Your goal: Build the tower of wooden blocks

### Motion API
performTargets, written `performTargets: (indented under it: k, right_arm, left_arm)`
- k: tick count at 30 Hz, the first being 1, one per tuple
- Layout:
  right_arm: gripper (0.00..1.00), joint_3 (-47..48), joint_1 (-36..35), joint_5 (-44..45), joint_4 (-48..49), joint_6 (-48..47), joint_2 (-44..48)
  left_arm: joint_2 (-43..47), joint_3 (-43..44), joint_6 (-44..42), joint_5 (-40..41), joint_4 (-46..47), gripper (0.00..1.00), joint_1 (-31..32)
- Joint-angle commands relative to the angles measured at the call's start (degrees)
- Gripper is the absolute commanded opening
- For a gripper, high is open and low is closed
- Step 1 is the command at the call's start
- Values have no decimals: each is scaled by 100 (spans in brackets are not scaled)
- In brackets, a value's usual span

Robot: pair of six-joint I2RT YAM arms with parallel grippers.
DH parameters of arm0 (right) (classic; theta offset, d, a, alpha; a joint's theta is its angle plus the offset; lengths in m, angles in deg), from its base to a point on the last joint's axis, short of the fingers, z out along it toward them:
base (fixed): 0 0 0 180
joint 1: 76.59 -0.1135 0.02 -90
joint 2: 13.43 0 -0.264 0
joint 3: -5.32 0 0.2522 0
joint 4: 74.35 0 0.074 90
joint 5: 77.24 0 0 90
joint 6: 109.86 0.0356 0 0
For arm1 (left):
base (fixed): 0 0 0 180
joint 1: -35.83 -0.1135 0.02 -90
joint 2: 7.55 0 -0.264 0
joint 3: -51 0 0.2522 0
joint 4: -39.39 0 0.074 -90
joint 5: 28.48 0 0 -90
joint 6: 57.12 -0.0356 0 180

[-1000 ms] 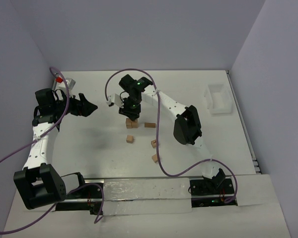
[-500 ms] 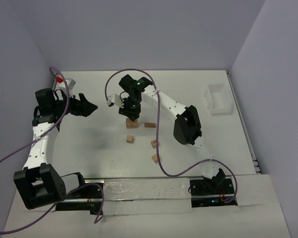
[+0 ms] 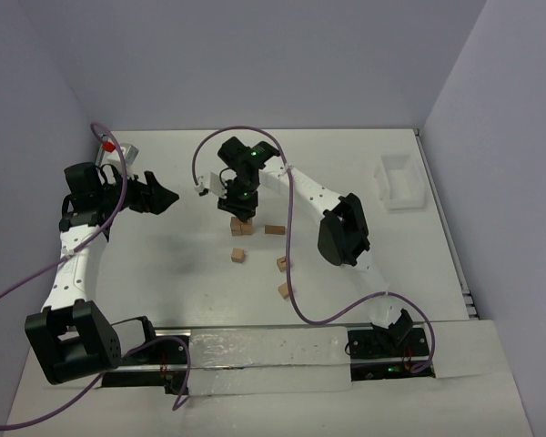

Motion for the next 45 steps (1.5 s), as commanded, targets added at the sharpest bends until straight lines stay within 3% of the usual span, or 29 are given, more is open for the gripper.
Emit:
performTargets:
  k: [1, 19, 30, 40, 45]
  right_arm:
    - [22, 87, -62, 50, -129, -57, -81]
    - [30, 85, -87, 94, -177, -72, -130]
    - [74, 124, -88, 91, -82, 89, -3]
    - [79, 282, -68, -161, 38, 322, 766]
    - [83, 171, 241, -602, 310, 820, 1682]
  left_arm:
    - [-31, 104, -77, -156, 290, 99, -54]
    - [-48, 104, -87, -172, 297, 99, -47]
    - [-31, 104, -92, -172, 279, 99, -56]
    - [170, 57, -176, -313, 271, 99, -91]
    - [518, -49, -1025, -799, -174, 99, -91]
